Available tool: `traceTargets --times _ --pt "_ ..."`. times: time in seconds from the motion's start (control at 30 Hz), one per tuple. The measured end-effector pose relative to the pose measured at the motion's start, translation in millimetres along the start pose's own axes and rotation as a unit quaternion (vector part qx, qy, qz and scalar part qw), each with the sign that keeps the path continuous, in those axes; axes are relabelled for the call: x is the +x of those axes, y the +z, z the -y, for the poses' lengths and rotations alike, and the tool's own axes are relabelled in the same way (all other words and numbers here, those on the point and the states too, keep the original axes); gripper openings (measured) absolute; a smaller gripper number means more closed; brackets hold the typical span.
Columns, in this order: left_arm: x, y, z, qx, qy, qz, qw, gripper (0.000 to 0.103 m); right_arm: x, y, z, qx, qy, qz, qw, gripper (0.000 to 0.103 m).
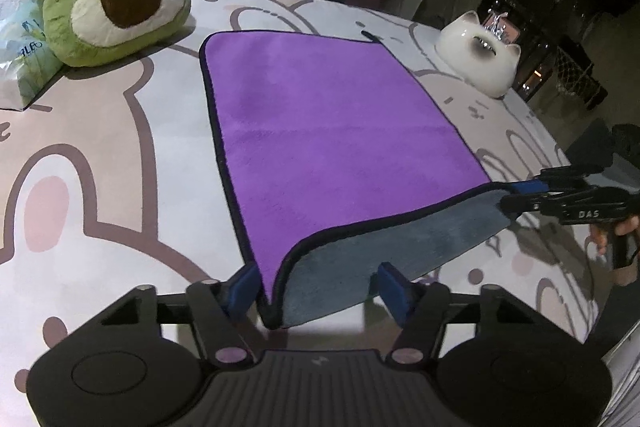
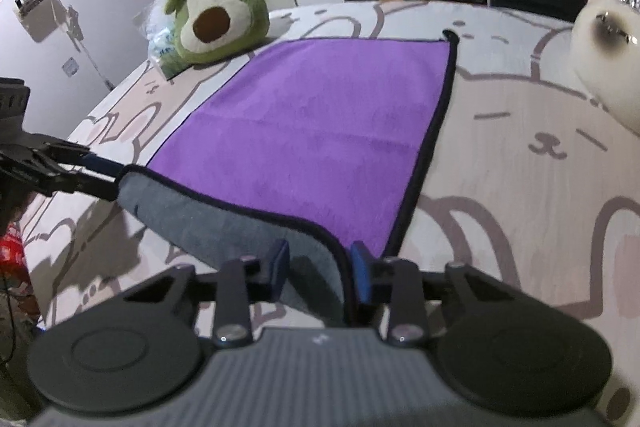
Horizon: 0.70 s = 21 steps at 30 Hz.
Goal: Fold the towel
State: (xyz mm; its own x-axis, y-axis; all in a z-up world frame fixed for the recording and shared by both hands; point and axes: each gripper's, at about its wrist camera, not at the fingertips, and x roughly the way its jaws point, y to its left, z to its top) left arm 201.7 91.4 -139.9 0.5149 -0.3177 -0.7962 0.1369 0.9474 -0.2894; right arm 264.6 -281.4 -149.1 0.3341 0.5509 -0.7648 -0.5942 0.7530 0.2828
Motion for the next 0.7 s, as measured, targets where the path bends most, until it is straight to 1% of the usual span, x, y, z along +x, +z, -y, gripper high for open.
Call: traceTargets --times 0.2,0.27,0.3,0.37,0.4,0.47,0.7 --pt "2.8 2.3 -3.4 0.009 -0.001 -0.002 1.0000 0.047 -0.6 -6.6 1.5 -0.004 0.003 -0.028 1.000 0.024" --pt "4.2 2.7 -3.6 0.015 0.003 -0.004 0.9999 0.034 -1.7 -8.2 1.3 -0.008 0.001 -0.034 0.999 0.019" --pt "5.7 2.8 -4.2 0.017 0.007 -0.008 0.9998 0.031 -2.1 -8.7 0.8 -0.009 0.002 -0.035 0.999 0.018" --pt "8.1 2.0 -5.6 0.017 0.013 -0.015 0.9997 0.021 -2.7 -8.8 -0.6 -0.014 0.001 -0.039 0.999 0.016" --pt "9.1 1.8 -5.8 0.019 0.017 -0.018 0.9995 0.019 -2.8 -9.0 -1.8 -0.017 0.001 -0.041 0.999 0.016" --pt "9.6 1.6 -4.9 0.023 0.022 -0.023 0.9992 0.011 -2.6 -8.9 -2.8 -0.019 0.000 -0.046 0.999 0.014" --pt "8.5 1.6 2.9 0.045 0.035 -0.024 0.9981 0.006 -2.7 -8.1 -4.8 -0.021 -0.003 -0.055 0.998 0.010"
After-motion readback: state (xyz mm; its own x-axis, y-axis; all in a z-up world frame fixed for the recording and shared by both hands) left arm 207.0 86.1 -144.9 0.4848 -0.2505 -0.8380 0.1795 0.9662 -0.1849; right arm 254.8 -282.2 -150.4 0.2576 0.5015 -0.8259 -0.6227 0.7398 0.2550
